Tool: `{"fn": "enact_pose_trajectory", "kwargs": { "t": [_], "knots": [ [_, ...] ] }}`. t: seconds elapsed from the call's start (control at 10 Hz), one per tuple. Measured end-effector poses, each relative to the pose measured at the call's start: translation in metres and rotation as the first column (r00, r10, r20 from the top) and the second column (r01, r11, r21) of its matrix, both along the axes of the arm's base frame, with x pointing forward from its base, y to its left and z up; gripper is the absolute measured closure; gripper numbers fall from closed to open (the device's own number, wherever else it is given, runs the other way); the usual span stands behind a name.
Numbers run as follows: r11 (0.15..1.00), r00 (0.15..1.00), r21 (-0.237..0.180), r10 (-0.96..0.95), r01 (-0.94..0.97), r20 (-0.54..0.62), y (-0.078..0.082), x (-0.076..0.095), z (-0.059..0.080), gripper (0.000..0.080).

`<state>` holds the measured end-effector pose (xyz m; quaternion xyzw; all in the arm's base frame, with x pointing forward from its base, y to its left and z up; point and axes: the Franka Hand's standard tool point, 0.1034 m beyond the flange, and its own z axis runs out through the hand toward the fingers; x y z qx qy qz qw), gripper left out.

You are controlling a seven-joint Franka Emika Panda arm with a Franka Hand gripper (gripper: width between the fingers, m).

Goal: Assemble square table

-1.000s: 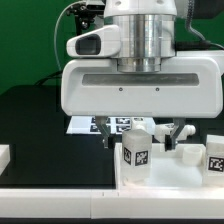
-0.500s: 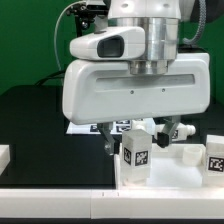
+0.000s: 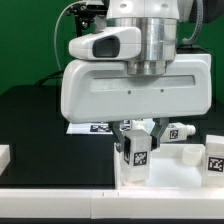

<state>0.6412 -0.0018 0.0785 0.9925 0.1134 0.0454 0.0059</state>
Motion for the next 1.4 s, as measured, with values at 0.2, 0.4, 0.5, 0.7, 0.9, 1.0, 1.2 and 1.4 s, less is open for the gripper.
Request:
{"fn": "enact_pose_trajectory", "kwargs": {
  "t": [0.2,0.4,0.5,0.7,0.9,1.0,1.2,1.4],
  "knots": [
    [0.969,0.969,0.021,-0.246,0.245,0.029,0.004,0.004,0.000,0.0514],
    [0.853,0.852,0.042,-0.522,0.520,0.039,0.001,0.003,-0.001,0.0514],
    [0.720,0.720,0.071,-0.693,0.691,0.025,-0.002,0.003,-0.002,0.0514],
    [0.532,0.536,0.112,-0.844,0.839,-0.010,-0.009,0.003,-0.002,0.0514],
    [0.429,0.434,0.115,-0.901,0.896,-0.021,-0.010,0.002,-0.002,0.0514],
    [0.374,0.380,0.117,-0.925,0.920,-0.031,-0.011,0.001,-0.002,0.0514],
    [0.086,0.096,0.123,-0.992,0.989,-0.079,-0.011,-0.003,-0.003,0.0514],
    [-0.298,-0.279,0.132,-0.949,0.945,-0.143,-0.003,-0.008,-0.005,0.0514]
  ]
}}
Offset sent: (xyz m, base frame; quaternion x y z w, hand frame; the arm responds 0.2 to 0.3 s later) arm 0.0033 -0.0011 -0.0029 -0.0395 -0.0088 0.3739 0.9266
